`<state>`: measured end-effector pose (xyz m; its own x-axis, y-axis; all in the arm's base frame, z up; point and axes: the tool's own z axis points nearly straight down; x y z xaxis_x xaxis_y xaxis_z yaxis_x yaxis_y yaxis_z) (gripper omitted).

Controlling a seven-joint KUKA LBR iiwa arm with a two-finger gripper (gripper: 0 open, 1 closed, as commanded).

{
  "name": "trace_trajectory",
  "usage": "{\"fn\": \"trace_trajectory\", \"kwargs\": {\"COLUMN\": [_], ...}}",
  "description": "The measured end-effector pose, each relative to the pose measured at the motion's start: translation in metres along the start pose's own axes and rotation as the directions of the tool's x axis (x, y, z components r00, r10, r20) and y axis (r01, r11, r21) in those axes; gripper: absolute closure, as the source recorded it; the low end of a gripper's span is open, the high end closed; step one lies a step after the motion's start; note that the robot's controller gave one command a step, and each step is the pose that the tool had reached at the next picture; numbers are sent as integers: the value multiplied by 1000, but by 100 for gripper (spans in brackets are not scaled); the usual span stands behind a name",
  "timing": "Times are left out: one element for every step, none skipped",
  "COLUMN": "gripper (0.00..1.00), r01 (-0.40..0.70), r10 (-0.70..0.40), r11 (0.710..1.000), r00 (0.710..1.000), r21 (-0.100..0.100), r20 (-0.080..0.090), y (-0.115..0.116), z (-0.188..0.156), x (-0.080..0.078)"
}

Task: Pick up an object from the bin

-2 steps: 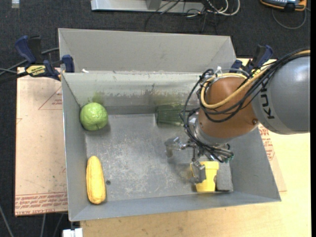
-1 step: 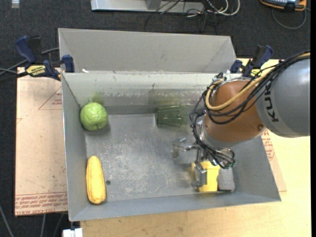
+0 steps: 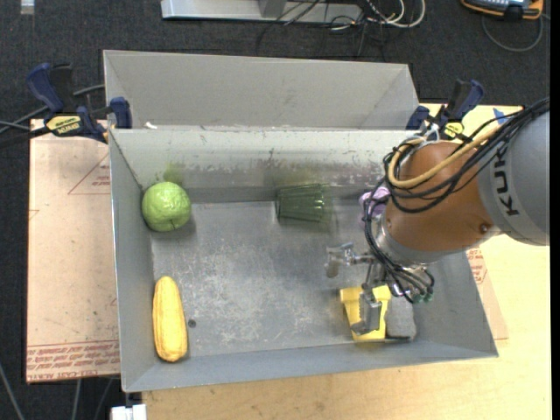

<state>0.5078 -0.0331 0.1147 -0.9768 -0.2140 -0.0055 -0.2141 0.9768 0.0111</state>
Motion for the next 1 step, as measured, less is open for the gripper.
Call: {"fn": "trace_trajectory", "kwargs": {"gripper": [0], "r01": [243], "r10": [-243], "r11": [970], "r00": [970], "r21": [1], "r20": [5], "y": [-27], "z": [16], "x": [8]}}
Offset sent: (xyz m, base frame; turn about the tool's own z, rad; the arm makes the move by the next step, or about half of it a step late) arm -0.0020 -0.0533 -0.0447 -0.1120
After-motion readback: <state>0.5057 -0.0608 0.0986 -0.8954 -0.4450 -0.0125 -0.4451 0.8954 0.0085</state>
